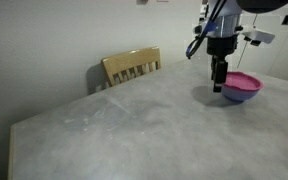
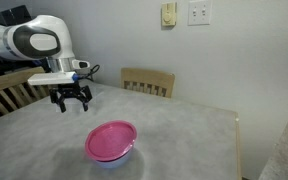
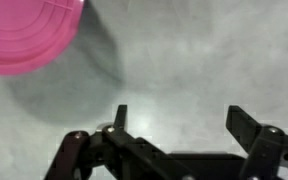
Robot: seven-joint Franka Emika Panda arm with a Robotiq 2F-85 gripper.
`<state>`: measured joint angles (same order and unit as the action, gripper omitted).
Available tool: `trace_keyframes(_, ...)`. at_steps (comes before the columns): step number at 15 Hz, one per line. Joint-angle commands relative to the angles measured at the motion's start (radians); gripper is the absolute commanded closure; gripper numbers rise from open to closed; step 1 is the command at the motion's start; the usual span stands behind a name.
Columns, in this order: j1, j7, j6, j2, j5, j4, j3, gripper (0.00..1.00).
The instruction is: Put the pink lid on the blue bowl
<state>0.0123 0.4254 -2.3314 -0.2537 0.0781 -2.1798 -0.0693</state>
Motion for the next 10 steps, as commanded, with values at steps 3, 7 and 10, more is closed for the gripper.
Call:
trace_keyframes(3,-0.032,0.249,0.065,0.042,-0.190,0.015,-0.065,0.00)
trace_keyframes(7,-0.009,0.210,0.041,0.032,-0.166,0.015,-0.052,0.00)
trace_keyframes(10,-0.010,0.212,0.043,0.032,-0.166,0.015,-0.052,0.00)
